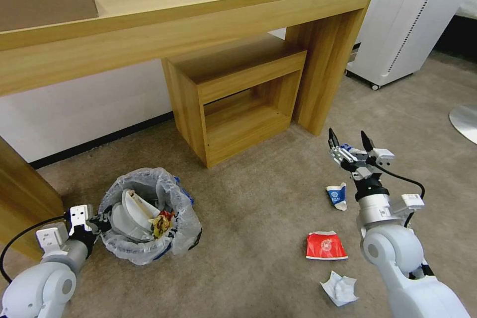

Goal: Pick up the trash bin and place the garbage on the floor into it.

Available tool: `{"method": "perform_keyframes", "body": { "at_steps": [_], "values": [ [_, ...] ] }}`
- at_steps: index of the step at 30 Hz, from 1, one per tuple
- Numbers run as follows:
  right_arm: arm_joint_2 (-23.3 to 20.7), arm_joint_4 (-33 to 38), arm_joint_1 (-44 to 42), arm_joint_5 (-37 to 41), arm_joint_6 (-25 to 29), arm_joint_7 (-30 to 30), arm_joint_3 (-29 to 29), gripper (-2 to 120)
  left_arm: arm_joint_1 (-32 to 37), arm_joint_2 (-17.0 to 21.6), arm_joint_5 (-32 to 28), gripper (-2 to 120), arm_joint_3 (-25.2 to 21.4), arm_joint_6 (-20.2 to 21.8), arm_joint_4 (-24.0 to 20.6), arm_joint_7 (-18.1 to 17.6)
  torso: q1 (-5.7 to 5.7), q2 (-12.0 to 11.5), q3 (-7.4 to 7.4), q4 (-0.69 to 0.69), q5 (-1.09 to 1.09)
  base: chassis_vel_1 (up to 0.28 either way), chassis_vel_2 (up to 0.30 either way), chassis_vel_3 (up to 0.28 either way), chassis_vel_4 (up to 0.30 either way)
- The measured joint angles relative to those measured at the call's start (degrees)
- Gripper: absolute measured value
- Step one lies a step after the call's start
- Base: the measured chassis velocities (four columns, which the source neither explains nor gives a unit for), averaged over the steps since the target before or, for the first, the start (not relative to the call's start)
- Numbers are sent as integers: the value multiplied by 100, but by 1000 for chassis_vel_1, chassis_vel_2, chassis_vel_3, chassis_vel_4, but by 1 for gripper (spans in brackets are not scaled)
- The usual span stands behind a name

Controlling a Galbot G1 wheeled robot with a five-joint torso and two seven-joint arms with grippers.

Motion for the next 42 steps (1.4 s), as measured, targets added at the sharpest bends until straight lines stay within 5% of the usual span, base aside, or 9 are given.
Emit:
{"method": "perform_keyframes", "body": {
  "at_steps": [42],
  "values": [
    [421, -73, -161, -212, 126, -6, 73, 100, 268, -68, 73, 0, -107, -95, -305, 15, 0, 0, 0, 0, 0, -40, -39, -37, -38]
  ]
}}
